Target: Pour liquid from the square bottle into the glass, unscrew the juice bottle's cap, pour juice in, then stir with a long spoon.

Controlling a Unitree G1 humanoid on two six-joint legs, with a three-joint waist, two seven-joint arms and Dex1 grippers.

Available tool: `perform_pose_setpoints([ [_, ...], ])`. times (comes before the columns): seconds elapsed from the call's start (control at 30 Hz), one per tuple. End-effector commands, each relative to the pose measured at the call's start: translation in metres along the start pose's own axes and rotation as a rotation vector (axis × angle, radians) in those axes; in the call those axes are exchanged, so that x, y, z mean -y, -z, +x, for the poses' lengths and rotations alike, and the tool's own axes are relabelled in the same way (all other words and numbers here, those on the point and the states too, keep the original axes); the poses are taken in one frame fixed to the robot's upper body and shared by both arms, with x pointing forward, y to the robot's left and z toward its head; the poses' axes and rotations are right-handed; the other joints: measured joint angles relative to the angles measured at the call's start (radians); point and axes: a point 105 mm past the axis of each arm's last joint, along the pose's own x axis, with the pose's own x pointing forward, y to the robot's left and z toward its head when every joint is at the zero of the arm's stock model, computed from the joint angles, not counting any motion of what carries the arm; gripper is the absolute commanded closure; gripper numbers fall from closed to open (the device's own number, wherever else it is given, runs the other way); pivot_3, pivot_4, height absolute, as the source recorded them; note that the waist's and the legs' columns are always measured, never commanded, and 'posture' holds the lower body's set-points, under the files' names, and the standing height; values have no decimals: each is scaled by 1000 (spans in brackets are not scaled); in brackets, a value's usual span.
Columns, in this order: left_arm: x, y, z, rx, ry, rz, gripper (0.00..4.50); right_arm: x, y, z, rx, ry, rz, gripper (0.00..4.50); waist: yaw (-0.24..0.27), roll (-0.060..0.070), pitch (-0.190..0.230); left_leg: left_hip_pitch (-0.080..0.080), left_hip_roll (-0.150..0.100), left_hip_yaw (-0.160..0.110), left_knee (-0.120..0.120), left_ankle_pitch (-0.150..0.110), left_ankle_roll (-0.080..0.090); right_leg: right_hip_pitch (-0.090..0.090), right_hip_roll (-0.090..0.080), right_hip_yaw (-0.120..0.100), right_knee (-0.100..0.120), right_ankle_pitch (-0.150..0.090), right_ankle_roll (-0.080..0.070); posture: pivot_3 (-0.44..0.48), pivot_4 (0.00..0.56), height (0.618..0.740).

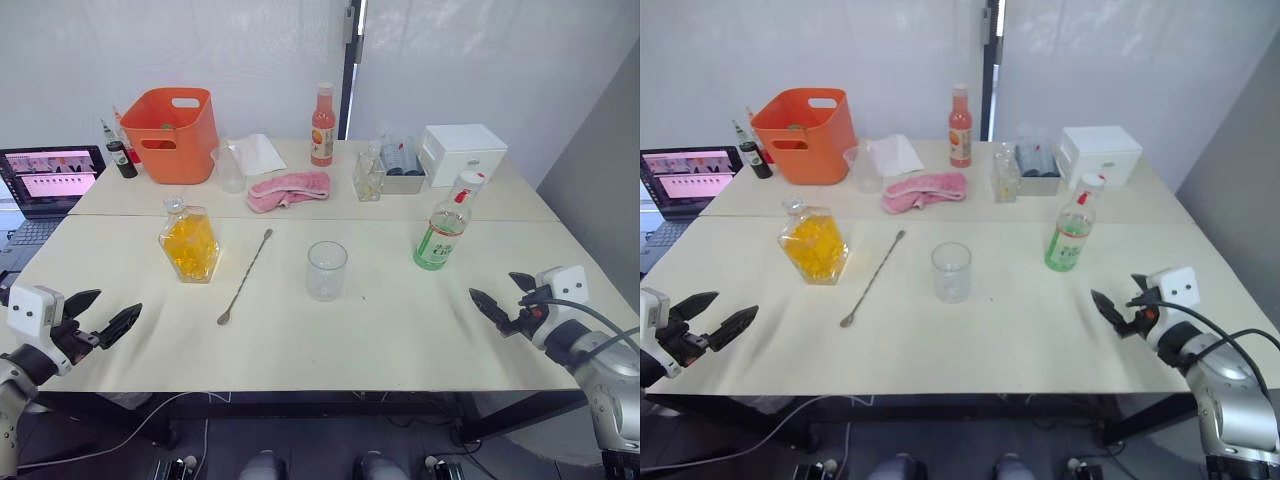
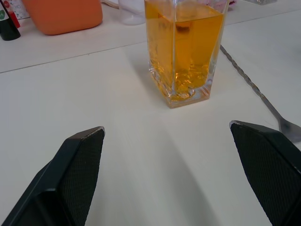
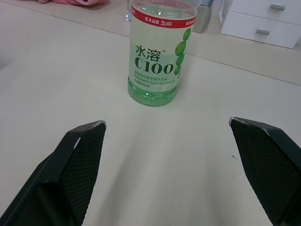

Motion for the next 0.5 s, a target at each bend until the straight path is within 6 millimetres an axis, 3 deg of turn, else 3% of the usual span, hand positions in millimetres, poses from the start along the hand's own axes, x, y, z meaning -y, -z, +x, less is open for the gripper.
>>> perform_pose_setpoints([
  [0.03,-2,-11,-4,26,-7,26,0,-2,-14,-2,64,-6,-23,52,0,0,0,0,0,0,0,0,0,0,0,0,0,0,0,0,150,715],
  [0.27,7,-5,-10,58,-47,-67,0,-20,-28,5,119,-110,-6,52,-1,0,0,0,1,0,0,0,0,0,0,0,0,0,0,0,150,715],
  [0.5,13,-5,8,77,-199,-124,0,-78,-61,6,163,-507,-22,52,1,0,0,0,0,-1,0,0,0,1,0,0,0,0,0,0,150,715],
])
